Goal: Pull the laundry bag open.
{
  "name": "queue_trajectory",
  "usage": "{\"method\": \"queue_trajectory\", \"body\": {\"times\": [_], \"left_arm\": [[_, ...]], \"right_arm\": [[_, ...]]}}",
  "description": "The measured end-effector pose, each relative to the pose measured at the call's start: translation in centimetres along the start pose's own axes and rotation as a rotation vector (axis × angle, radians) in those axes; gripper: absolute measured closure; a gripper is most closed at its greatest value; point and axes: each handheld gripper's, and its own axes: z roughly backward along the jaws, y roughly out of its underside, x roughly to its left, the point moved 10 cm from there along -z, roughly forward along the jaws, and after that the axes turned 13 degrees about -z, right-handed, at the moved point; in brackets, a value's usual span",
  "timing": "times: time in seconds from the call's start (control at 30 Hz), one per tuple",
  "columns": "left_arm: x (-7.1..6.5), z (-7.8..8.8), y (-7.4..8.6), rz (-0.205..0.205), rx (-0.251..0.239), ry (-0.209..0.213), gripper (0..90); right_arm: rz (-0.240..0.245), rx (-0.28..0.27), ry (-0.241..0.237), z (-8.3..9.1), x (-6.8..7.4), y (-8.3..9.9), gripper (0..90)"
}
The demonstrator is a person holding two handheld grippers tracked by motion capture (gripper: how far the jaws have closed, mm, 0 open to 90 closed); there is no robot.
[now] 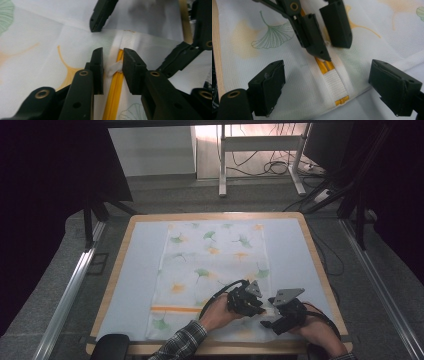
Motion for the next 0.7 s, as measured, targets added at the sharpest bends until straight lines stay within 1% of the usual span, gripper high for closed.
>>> {"method": "queue_trajectory", "body": {"times": [0.1, 0.2, 0.23, 0.27, 0.3, 0.43, 0.7], "left_arm": [[-0.10, 0.13, 0.21, -0.014, 0.014, 0.007, 74.9], [-0.24, 0.42, 0.27, -0.014, 0.013, 0.023, 77.1], [-0.28, 0.58, 0.19, -0.009, 0.002, 0.027, 79.9], [-0.30, 0.71, 0.21, -0.007, 0.004, 0.032, 83.5], [-0.31, 0.76, 0.30, -0.010, 0.009, 0.033, 84.5], [-0.52, 0.63, 0.59, -0.010, 0.014, 0.051, 85.7], [-0.47, 0.38, 0.71, -0.004, 0.011, 0.053, 84.0]], "right_arm": [[-0.001, 0.000, 0.000, 0.00, 0.01, 0.00, 13.8], [-0.002, 0.001, -0.002, 0.00, 0.02, 0.01, 13.8], [-0.002, 0.001, -0.002, -0.01, 0.02, 0.00, 13.9], [-0.002, 0.000, -0.001, -0.01, 0.00, -0.01, 13.9], [-0.002, -0.001, -0.001, -0.01, 0.01, -0.01, 13.9], [-0.004, 0.000, 0.000, -0.01, 0.01, 0.01, 13.9], [-0.005, 0.000, 0.000, -0.02, 0.01, 0.01, 13.9]]}}
